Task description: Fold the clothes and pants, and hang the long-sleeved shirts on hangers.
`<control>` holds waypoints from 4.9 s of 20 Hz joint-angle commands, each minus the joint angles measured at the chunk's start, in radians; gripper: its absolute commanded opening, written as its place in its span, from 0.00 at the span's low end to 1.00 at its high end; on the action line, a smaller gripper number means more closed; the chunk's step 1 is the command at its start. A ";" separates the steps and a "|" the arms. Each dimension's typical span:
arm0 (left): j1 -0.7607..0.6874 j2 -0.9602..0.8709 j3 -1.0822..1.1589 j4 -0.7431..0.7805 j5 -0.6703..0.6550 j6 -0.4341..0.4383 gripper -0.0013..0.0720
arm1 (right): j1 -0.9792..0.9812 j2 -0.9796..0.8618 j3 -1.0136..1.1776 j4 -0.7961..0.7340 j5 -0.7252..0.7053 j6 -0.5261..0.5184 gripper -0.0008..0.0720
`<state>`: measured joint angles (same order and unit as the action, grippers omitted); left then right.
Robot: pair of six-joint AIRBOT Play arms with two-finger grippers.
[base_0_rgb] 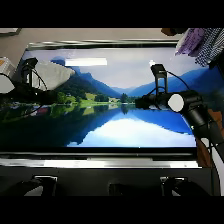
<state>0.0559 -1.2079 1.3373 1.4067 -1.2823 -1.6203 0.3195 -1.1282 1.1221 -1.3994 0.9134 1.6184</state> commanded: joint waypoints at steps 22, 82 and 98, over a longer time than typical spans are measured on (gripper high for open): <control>0.000 0.000 0.000 0.000 0.013 -0.002 0.04 | 0.001 0.000 0.000 0.000 0.000 0.000 0.06; -0.292 0.043 -0.248 -0.463 0.084 -0.128 0.71 | 0.001 0.000 0.000 0.001 0.000 0.001 0.06; 0.312 0.257 -0.262 -0.277 0.045 0.053 0.72 | -0.068 -0.029 0.000 0.002 0.042 0.520 0.11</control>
<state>0.3458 -0.9447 1.0832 1.0649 -1.2499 -1.5730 0.2966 -1.1404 1.1221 -1.3682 0.8806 1.9167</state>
